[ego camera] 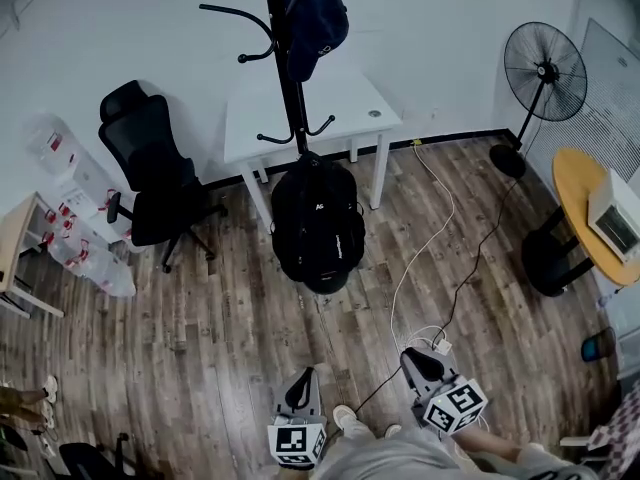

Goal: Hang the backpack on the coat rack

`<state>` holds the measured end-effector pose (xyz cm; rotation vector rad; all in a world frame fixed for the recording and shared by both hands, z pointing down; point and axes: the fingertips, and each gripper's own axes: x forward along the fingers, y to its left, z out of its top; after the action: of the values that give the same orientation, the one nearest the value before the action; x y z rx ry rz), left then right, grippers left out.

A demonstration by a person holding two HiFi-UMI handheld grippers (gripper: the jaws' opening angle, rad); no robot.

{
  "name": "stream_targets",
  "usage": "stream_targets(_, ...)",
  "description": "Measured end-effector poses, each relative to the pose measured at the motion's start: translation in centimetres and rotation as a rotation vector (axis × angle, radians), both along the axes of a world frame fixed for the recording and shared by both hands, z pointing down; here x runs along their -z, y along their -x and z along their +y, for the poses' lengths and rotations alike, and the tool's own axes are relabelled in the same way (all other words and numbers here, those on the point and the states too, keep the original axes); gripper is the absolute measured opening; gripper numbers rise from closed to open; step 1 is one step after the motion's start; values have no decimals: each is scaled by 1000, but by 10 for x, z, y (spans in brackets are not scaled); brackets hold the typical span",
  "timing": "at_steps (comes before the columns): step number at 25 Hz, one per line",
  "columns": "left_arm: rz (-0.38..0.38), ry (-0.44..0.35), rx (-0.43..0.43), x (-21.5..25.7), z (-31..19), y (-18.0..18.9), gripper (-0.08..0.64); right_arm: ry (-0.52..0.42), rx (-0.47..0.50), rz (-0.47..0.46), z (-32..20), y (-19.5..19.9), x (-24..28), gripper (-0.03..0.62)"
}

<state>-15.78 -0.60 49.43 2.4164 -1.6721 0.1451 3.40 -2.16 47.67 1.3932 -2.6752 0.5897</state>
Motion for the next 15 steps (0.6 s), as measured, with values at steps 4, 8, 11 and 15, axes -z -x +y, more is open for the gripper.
stream_targets(4,-17,-6,28,7,24,-23,9,-11,1,-22,26,-29,4,44)
stream_targets(8,-27,-21,52,17,57,-52,9,-18,-11,-58,57,-64,6,44)
stream_targets(11,-40,-26,65,20,92,-80,9,-14,-9,-92,87,-90,8,44)
stream_targets(15,-57,-53,85,32,134,-113,9,-29,22,-114,124,-115,17,44)
